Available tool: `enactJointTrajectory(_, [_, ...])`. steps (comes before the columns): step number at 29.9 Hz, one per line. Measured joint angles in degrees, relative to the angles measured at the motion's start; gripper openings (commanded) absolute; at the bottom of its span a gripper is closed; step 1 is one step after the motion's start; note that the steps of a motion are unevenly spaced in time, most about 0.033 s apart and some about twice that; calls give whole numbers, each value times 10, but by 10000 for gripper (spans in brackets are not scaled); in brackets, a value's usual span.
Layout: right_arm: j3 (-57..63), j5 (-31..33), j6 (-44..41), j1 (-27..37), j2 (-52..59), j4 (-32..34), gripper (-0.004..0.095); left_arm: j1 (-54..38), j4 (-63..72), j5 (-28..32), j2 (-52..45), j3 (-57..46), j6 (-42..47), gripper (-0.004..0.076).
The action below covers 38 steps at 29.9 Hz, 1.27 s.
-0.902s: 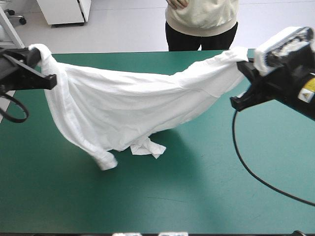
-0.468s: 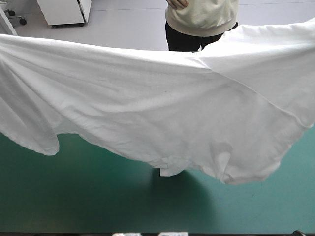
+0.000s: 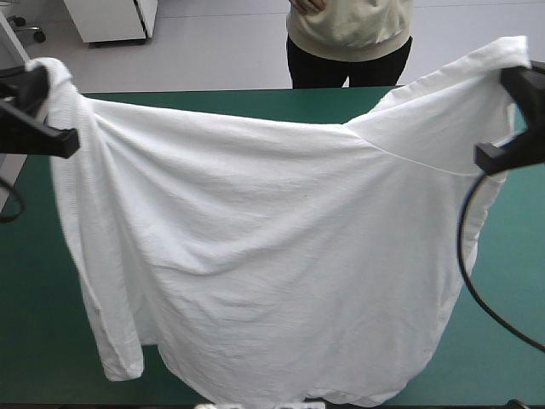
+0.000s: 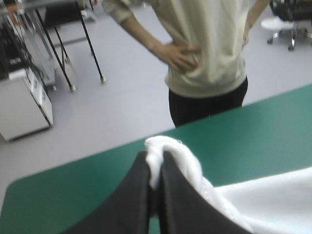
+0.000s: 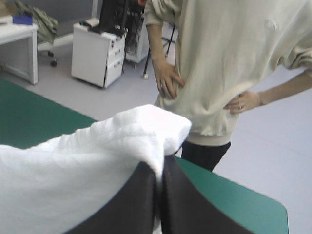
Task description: Fold the cloth
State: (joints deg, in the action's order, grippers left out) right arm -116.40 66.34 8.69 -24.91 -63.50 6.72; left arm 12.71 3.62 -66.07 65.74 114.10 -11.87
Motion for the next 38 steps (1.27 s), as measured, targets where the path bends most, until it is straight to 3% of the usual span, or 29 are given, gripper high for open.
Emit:
enactJointTrajectory(8, [79, -57, -10, 0, -160, 16, -17, 0, 6, 111, 121, -151, 14, -9])
enactJointTrajectory(13, [85, -132, -15, 26, -270, 30, -17, 0, 10, 179, 212, -163, 14, -9])
enactJointTrajectory(18, [86, -209, -15, 89, -377, -13, -17, 0, 4, 278, 286, -164, 14, -9])
enactJointTrajectory(24, [87, -259, -9, 129, -454, -37, -6, 0, -47, 332, 362, -164, 17, -4])
enactJointTrajectory(27, [87, -265, 3, 138, -473, -43, 87, 0, -83, 337, 396, -164, 42, 82])
enactJointTrajectory(31, [87, -267, 9, 154, -489, -50, 409, -2, -102, 342, 427, -164, 79, 385])
enactJointTrajectory(33, [87, -267, 9, 164, -495, -55, 551, -2, -104, 348, 435, -164, 88, 481])
enactJointTrajectory(34, [87, -267, 10, 169, -496, -57, 601, -2, -104, 351, 437, -164, 92, 511])
enactJointTrajectory(38, [87, -265, 10, 193, -490, -74, 602, -2, -106, 354, 438, -164, 113, 491])
